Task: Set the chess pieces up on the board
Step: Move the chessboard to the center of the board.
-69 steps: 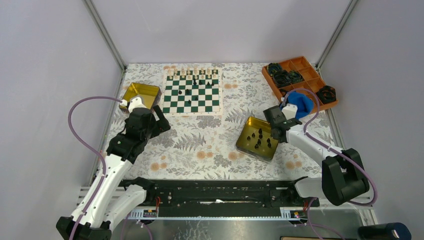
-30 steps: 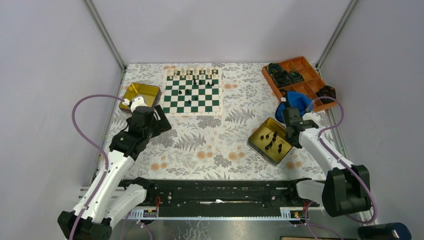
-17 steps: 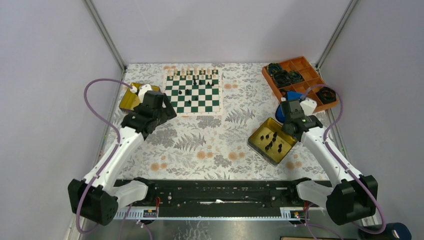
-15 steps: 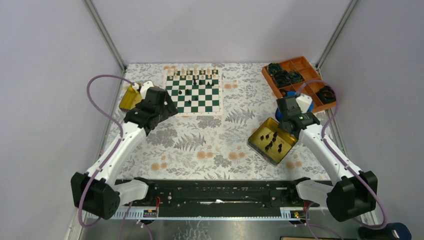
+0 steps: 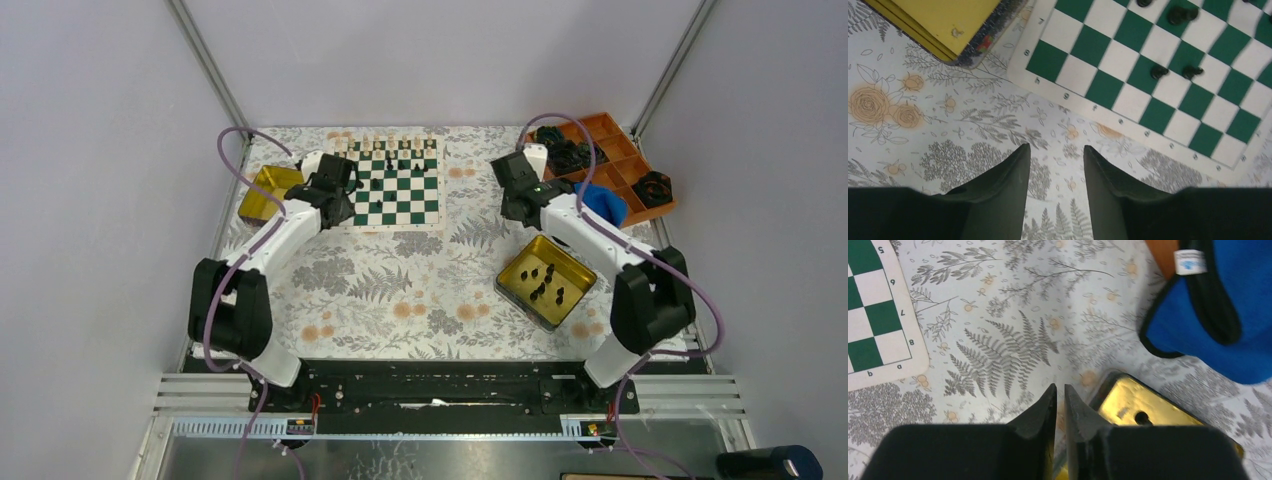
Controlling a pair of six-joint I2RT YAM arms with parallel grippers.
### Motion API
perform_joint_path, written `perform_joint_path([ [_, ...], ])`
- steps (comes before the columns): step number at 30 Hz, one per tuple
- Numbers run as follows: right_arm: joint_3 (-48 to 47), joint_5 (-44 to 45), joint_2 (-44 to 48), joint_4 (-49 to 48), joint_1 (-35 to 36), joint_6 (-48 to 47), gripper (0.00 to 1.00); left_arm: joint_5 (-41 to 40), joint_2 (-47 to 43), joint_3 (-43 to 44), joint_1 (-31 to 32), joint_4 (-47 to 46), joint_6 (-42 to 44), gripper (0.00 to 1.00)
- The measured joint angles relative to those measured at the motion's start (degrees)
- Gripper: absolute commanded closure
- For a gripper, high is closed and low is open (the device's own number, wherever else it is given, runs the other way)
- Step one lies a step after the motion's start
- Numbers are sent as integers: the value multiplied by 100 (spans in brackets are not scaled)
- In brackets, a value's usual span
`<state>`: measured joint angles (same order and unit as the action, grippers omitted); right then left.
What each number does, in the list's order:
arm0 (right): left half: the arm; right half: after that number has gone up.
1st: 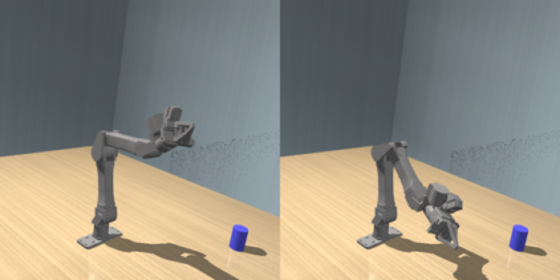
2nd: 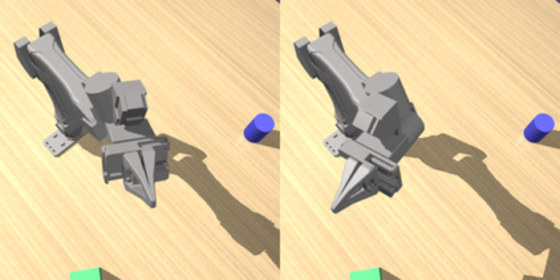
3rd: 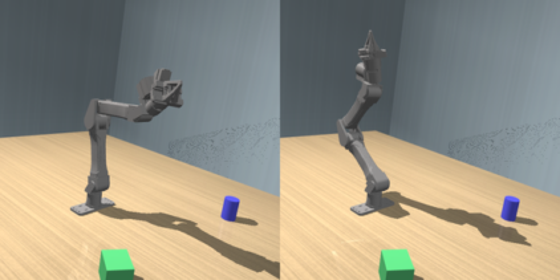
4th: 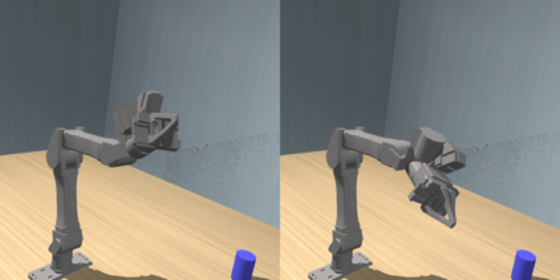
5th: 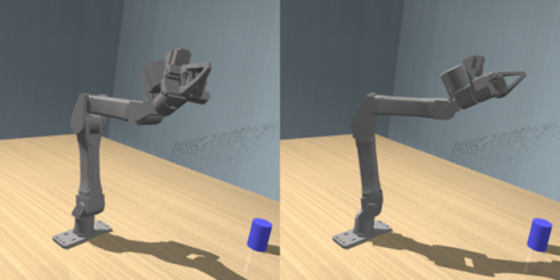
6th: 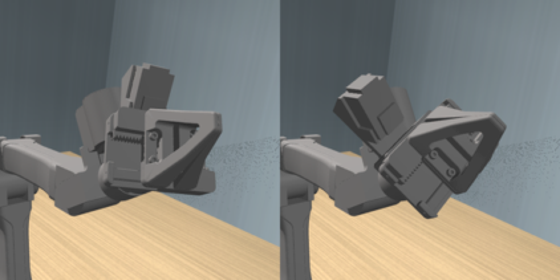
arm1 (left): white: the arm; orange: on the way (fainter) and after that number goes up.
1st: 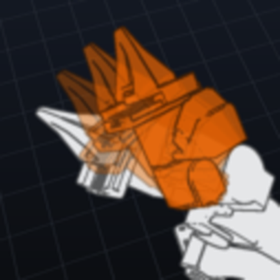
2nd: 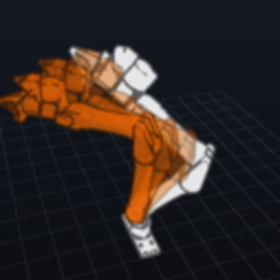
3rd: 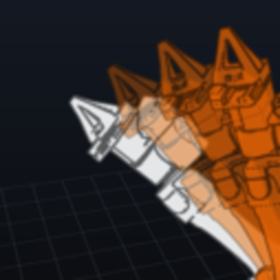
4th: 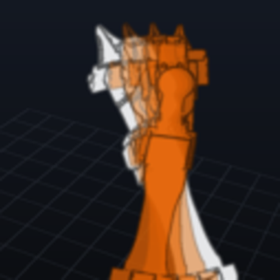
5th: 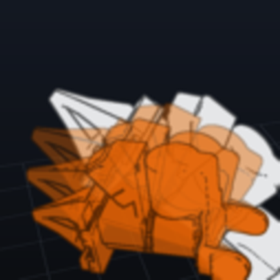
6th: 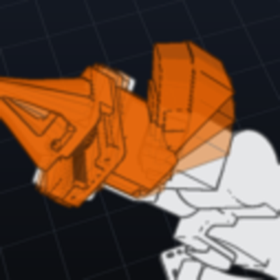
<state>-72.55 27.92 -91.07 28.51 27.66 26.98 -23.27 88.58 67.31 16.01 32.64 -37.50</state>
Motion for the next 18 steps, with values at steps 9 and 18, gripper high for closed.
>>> perform_joint_path([
  [9,-1128,-289,-1589,-402,192,-428,100,293,1060,369,-855,-295,33,73],
  [18,-2922,-656,-3110,-514,549,-785,100,483,1919,1075,-918,-485,227,89],
])
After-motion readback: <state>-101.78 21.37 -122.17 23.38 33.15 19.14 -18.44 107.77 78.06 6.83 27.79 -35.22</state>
